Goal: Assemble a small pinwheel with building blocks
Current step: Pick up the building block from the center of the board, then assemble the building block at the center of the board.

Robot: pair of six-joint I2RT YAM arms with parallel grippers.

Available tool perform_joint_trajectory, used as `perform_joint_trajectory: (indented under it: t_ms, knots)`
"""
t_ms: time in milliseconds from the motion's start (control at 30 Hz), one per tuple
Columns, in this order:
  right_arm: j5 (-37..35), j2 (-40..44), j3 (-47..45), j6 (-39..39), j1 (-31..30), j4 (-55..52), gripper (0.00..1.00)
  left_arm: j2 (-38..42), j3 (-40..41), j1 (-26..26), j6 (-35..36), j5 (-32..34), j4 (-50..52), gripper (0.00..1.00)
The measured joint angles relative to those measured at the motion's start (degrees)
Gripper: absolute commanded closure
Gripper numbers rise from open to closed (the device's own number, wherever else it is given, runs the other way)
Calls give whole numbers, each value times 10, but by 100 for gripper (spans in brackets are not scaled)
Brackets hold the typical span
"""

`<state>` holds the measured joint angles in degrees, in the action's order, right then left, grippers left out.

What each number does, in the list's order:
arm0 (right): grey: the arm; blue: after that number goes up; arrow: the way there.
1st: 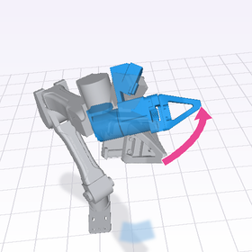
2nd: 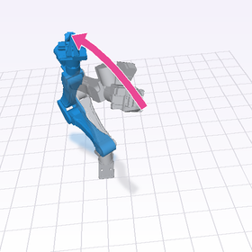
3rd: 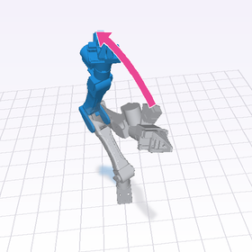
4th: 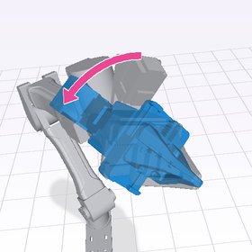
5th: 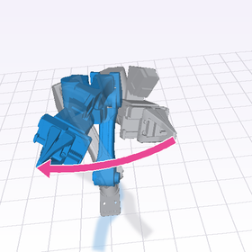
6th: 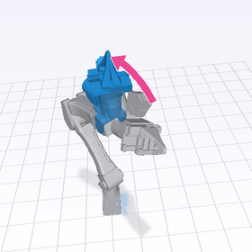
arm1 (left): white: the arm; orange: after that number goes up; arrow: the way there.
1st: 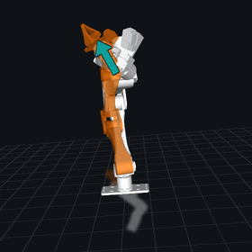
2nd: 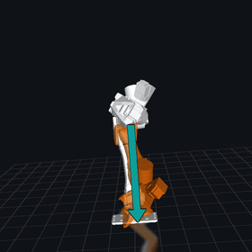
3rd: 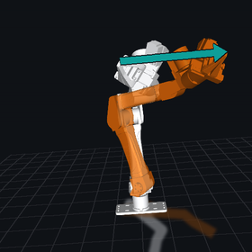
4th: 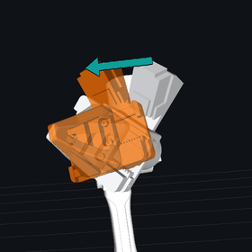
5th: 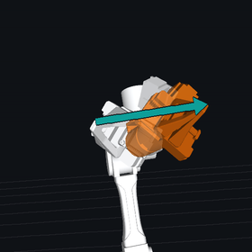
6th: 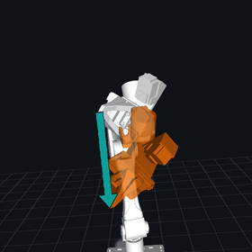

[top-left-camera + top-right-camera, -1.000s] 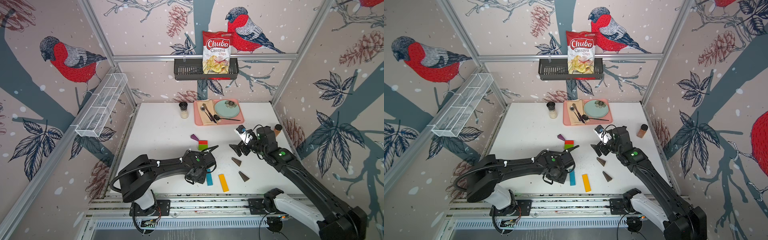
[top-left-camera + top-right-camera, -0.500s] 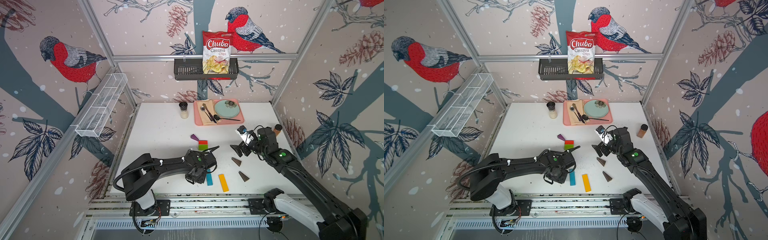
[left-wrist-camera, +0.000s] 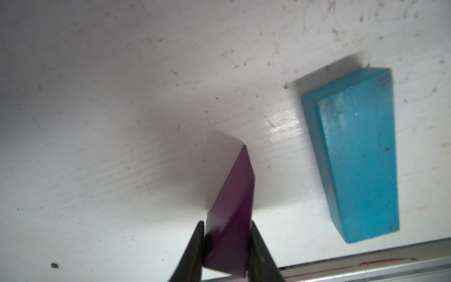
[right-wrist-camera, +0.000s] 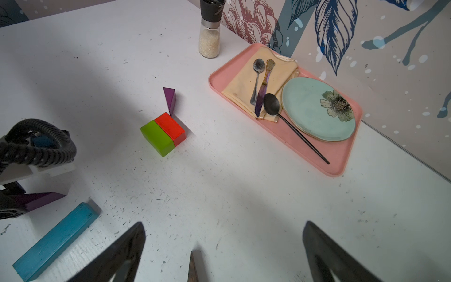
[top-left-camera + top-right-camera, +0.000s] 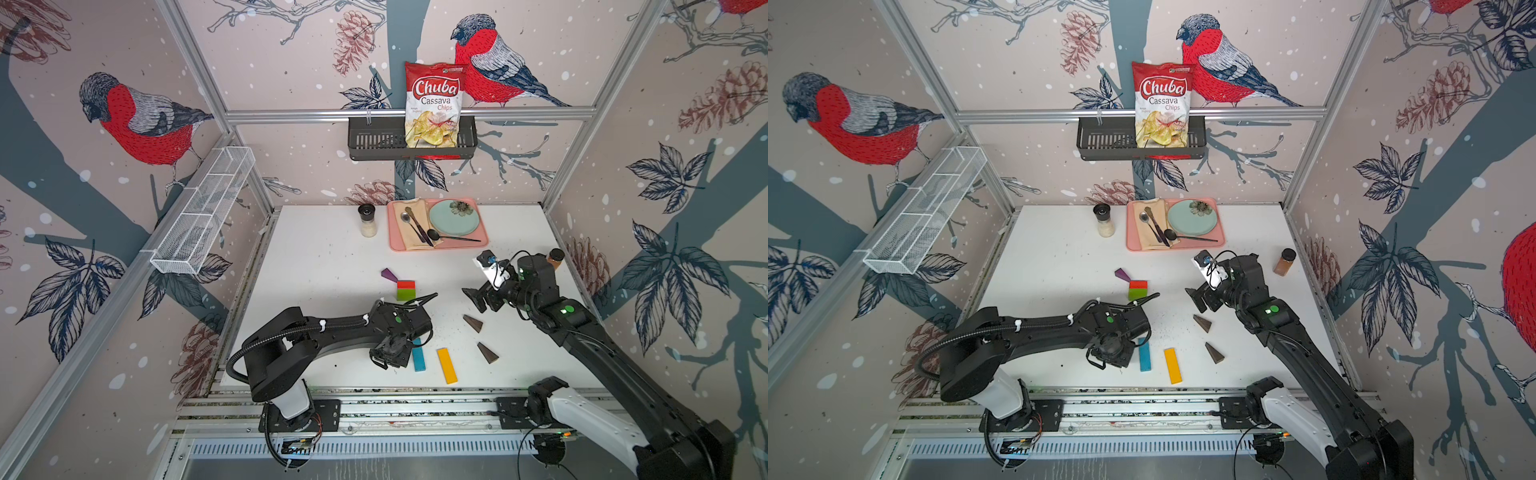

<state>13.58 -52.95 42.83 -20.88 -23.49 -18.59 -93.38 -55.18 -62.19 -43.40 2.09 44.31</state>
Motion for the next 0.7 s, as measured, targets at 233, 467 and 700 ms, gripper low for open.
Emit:
perform_joint_trajectory:
  t_ms: [233,467,700]
  knots:
    - [8,-3,-2,-3,34,23,0,55,-30,53,61,21,17,83]
    - [30,-18,-7,-7,57,64,0,96,-62,163,196,43,5,82]
    - [55,-41,-9,-17,64,100,0,116,-49,219,378,24,-66,81]
